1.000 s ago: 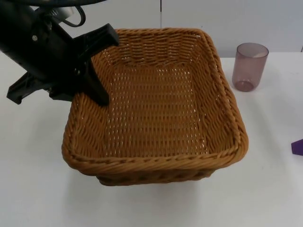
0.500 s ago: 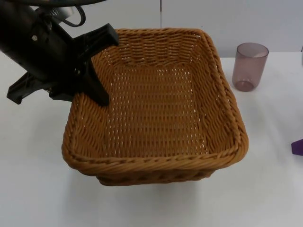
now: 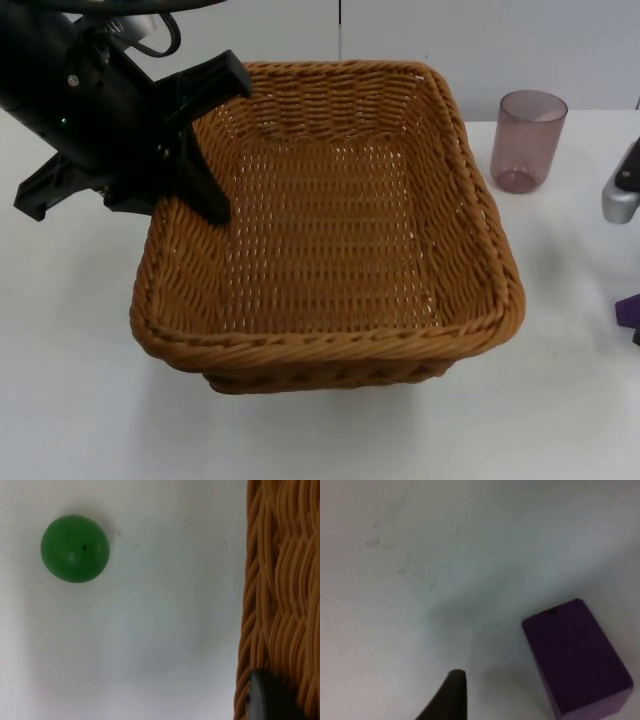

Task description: Pick up the basket with the left hand and place the triangular block into the basket with the right hand.

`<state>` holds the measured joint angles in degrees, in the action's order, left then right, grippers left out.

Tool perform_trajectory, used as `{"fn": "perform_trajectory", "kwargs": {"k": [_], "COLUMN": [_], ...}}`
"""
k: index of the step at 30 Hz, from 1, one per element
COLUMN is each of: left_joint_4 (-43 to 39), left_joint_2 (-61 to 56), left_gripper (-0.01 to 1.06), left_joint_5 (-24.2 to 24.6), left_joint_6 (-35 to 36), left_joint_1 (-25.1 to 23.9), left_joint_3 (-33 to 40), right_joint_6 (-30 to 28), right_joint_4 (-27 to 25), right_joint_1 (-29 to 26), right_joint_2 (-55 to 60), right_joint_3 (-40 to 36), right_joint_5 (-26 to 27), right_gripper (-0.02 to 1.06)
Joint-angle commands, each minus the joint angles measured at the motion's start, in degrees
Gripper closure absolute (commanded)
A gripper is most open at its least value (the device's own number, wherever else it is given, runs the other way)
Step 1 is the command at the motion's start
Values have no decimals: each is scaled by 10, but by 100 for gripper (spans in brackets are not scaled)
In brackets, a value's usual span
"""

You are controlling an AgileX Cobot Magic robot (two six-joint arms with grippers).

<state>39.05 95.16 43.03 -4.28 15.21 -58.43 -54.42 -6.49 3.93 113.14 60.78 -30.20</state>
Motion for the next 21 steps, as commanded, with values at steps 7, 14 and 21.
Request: {"fn": "perform_trajectory", "kwargs": {"k": [7,14,21], "left_joint_4": [9,9,9], "left_joint_2": [-9,-9,-9], "left_gripper": [104,104,104], "left_joint_5": [-2,-2,-2], "left_joint_6": [2,2,2], "left_joint_1": [0,0,0], "left_joint_3": [-2,-2,-2], "right_joint_6": [-7,2,28], "right_joint_4": [1,1,-2], "right_joint_1": [1,1,1], "right_joint_2": [14,14,12], "right_joint_3": [3,3,3], "right_joint_5": [7,3,11], "right_gripper": [13,70,104]}}
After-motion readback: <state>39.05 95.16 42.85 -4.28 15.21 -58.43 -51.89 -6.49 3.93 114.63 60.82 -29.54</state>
